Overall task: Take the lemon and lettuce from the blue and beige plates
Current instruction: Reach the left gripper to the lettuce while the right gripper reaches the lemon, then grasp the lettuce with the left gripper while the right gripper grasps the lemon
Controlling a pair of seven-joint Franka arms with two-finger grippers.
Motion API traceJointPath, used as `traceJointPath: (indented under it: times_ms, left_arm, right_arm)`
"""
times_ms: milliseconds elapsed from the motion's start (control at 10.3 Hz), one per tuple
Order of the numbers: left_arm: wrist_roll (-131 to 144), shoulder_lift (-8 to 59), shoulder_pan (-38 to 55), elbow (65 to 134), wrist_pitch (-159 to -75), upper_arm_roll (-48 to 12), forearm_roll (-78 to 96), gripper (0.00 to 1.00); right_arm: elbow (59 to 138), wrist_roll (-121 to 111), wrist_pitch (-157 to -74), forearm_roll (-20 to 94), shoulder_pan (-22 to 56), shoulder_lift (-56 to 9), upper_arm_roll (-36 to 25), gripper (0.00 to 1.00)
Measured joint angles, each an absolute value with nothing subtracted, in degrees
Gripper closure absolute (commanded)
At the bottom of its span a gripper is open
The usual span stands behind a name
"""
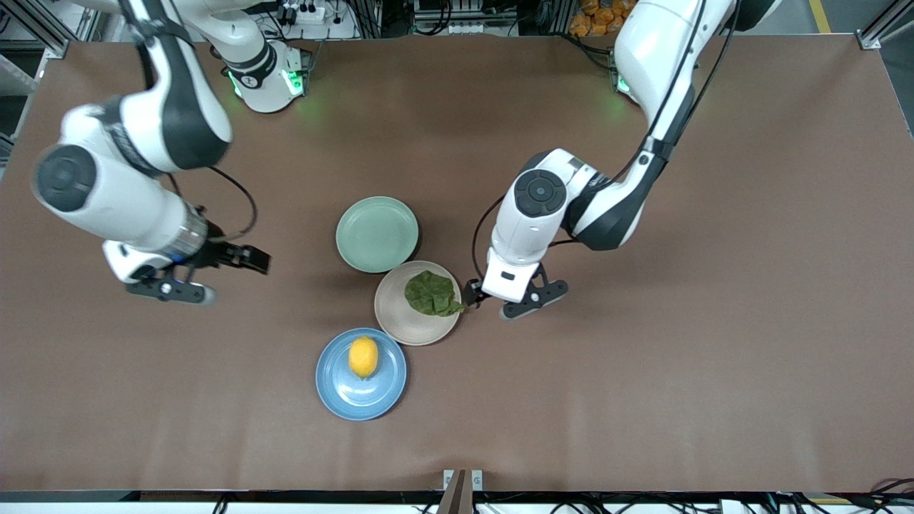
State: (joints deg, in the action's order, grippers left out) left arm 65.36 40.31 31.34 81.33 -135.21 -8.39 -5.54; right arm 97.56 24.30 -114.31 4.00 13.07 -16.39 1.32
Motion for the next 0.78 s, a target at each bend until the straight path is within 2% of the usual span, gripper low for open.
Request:
traceJointPath:
  times_ms: [292,583,778]
  left_arm:
    - [65.45,42.78,33.0,81.12,-141.13,-8.32,-5.54,0.0]
    - [65.46,45.71,33.6,81.06,-149.35,-8.31,-5.54,0.0]
    - [65.46,47.24,34.24,81.01,-153.12,-8.31,-5.54,0.0]
  right_arm:
    - [96.75,30.06,-123.63,4.48,17.57,-23.53,1.41,0.0]
    - [89.72,32.07,-124.46,5.91,19.69,-33.82,1.14,0.0]
    - [87.79,33.85,-127.86,6.49,21.06,-37.57,0.91,0.0]
